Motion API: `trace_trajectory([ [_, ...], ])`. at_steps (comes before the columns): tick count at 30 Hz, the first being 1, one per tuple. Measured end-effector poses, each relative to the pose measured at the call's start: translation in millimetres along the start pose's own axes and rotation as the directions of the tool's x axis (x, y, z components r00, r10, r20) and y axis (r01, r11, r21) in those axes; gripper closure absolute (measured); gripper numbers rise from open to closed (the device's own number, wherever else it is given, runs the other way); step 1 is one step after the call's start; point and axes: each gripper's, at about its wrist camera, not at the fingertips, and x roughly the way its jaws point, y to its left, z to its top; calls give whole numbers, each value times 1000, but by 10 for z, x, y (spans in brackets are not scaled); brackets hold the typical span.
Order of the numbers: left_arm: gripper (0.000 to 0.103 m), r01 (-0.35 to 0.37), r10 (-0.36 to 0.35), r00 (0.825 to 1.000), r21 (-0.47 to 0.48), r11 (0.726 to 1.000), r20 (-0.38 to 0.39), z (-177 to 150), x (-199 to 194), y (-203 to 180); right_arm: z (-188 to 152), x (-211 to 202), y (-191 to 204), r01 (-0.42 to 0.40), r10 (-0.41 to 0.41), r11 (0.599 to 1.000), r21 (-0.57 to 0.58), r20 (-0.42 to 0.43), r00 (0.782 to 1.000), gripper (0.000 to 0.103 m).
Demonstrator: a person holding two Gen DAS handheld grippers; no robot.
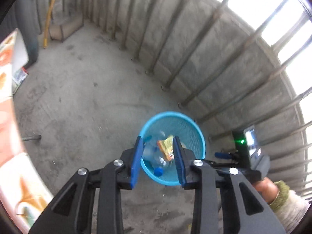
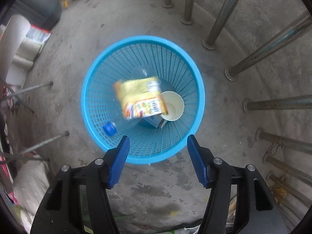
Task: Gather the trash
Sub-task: 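Carry packet and cup to the blue wastebasket and open both tools, then move both tools back toward the table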
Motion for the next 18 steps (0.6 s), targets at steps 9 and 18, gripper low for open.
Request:
trace_trajectory([
  [9, 57, -7, 24, 962, -63, 998, 272, -202, -1248, 377, 73, -699, 308, -50, 54, 998, -28, 187, 981, 39],
  [18, 47, -105, 222, 866, -271, 957, 449, -1107, -2317, 1131, 32, -1377, 1209, -173, 248, 953, -250, 309, 918, 26],
])
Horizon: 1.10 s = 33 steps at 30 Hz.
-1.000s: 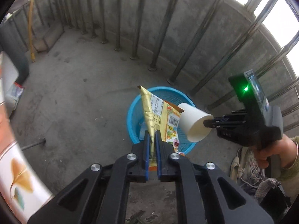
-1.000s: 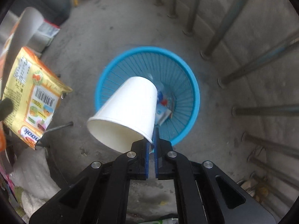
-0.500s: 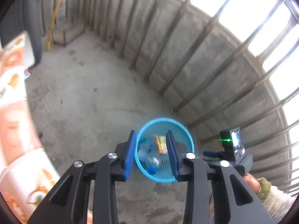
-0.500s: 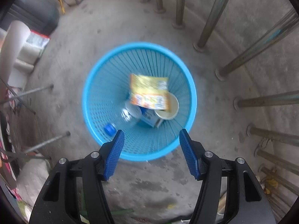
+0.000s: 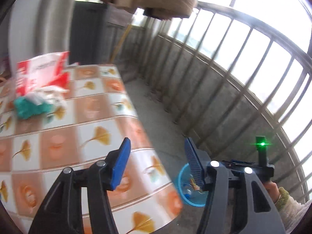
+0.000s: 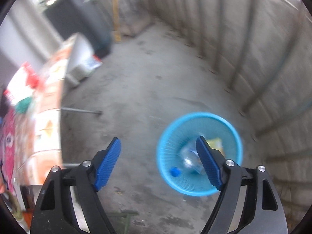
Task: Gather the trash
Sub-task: 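Move both tools back toward the table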
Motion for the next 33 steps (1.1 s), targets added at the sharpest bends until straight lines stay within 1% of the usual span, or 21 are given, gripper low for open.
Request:
trace_trajectory([
  [3, 46, -52, 56, 997, -84, 995, 50, -112, -346, 354, 81, -147, 397, -77, 80, 991, -105, 15, 997, 24],
  [5, 45, -77, 90, 993, -151, 985, 78, -186, -569, 617, 123, -301, 664, -113, 121, 978, -173, 36, 992, 20],
  [9, 44, -120, 149, 983, -240, 963, 109, -316, -837, 948, 134, -542, 1214, -175, 198, 943, -284, 55, 979, 14],
  [13, 44, -131, 182, 972, -299, 945, 149, -397, -1057, 1221, 112, -609, 1752, -227, 258, 904, -363, 39, 965, 14],
  [16, 44, -130, 197, 965, -340, 931, 171, -432, -1166, 1433, 135, -587, 2161, -286, 316, 874, -393, 14, 949, 14],
  [19, 44, -121, 201, 961, -366, 923, 191, -449, -1215, 1614, 201, -559, 2605, -372, 395, 840, -394, -27, 918, 14],
  [22, 44, -122, 219, 949, -378, 918, 226, -476, -1267, 1807, 309, -485, 3078, -447, 463, 805, -390, -58, 884, 14],
  [23, 44, -116, 220, 947, -388, 914, 236, -489, -1283, 1888, 377, -446, 3267, -475, 488, 791, -386, -70, 870, 14],
  [25, 44, -98, 218, 942, -414, 905, 253, -502, -1317, 2062, 480, -417, 3530, -515, 523, 773, -371, -86, 848, 14],
  [28, 44, -73, 212, 939, -443, 894, 272, -499, -1358, 2298, 766, -293, 3911, -601, 603, 747, -284, -91, 793, 14],
  [29, 44, -64, 210, 937, -454, 889, 279, -486, -1367, 2394, 877, -244, 3989, -619, 620, 747, -245, -83, 780, 14],
  [32, 44, -40, 206, 934, -486, 873, 293, -458, -1376, 2602, 1161, -15, 4191, -640, 637, 759, -121, -62, 768, 14],
  [33, 44, -33, 205, 932, -493, 869, 298, -455, -1375, 2662, 1261, 102, 4251, -635, 632, 769, -78, -64, 773, 18],
])
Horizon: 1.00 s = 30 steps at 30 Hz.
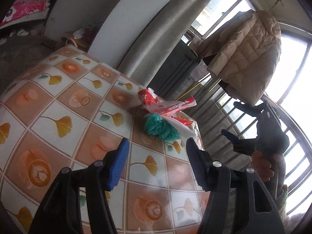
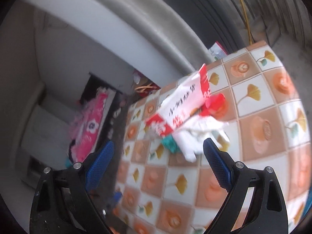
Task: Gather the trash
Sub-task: 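Move both tools back toward the table, then grasp the red-and-white snack bag with the right tool while the left tool grasps the clear bag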
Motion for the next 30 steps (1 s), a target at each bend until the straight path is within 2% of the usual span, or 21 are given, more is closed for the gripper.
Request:
trace_trajectory([
  [3, 45, 21, -21, 1000, -17, 1000, -9, 38, 72, 74, 223, 323, -131, 10, -7, 992, 127, -30, 1000, 24],
  [5, 48, 30, -31, 999, -16, 999, -28, 25, 134, 98, 296, 545, -211, 7, 5, 983, 181, -69, 998, 25],
  [8, 56, 62, -63, 996, -11, 998, -65, 1, 229, 113, 293, 776, -335, 22, 10, 973, 232, -137, 990, 39],
  [9, 57, 67, -68, 995, -8, 998, -70, -9, 236, 116, 265, 811, -362, 10, 26, 973, 232, -153, 988, 45],
  [10, 59, 71, -71, 995, -6, 997, -72, -17, 245, 123, 235, 823, -379, 5, 33, 973, 230, -165, 986, 62],
  [11, 60, 74, -74, 995, -4, 997, -72, -24, 250, 132, 189, 818, -396, 11, 29, 975, 222, -179, 983, 72],
  [12, 61, 77, -77, 995, -6, 997, -71, -30, 247, 146, 136, 805, -415, 10, 31, 978, 210, -192, 981, 87],
  [13, 62, 79, -80, 994, -9, 997, -70, -36, 248, 163, 77, 784, -440, 5, 37, 979, 203, -203, 978, 98],
  [15, 64, 86, -88, 994, -23, 996, -71, -47, 244, 196, -21, 721, -481, -20, 61, 981, 193, -212, 975, 102],
  [22, 71, 101, -104, 993, -45, 994, -64, -85, 116, 208, -240, 329, -393, -154, 175, 981, 120, -186, 967, 103],
  [26, 71, 133, -135, 990, -38, 990, -43, -105, -72, 141, -445, 129, -209, -225, 233, 973, 61, -239, 943, 103],
  [30, 71, 163, -164, 985, -20, 986, -45, -209, -255, 51, -790, 3, -121, -297, 298, 953, 55, -339, 893, 103],
])
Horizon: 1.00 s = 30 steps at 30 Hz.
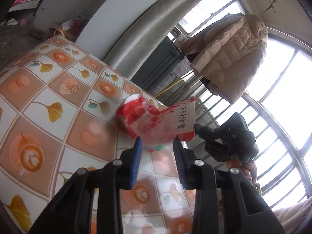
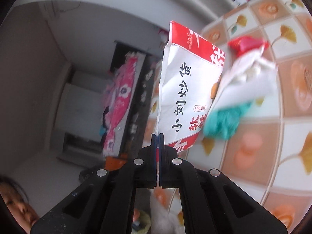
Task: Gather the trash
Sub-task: 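Grasp the red-and-white snack bag with the right tool while the left tool grasps the clear bag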
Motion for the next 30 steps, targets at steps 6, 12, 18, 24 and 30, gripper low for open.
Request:
trace_trajectory([
  [6, 71, 21, -17, 998, 63, 998, -61, -283, -130, -179, -605, -21, -98, -46, 47, 999, 11, -129, 991, 103],
  [12, 71, 9, 6, 988, 95, 995, -157, -597, -82, -263, -863, -167, -347, 80, -73, 995, 55, -108, 991, 103],
  [18, 71, -68, 104, 973, 177, 982, -206, -828, -58, -366, -845, -222, -474, 114, -108, 990, 88, -69, 992, 102],
  [24, 67, -216, 260, 928, 182, 959, -266, -924, 110, -216, -837, -165, -516, 110, -104, 988, 109, -61, 993, 100],
  [30, 67, -255, 297, 895, 167, 953, -332, -1044, 294, -210, -889, -365, -702, 92, -84, 988, 127, -70, 994, 100],
])
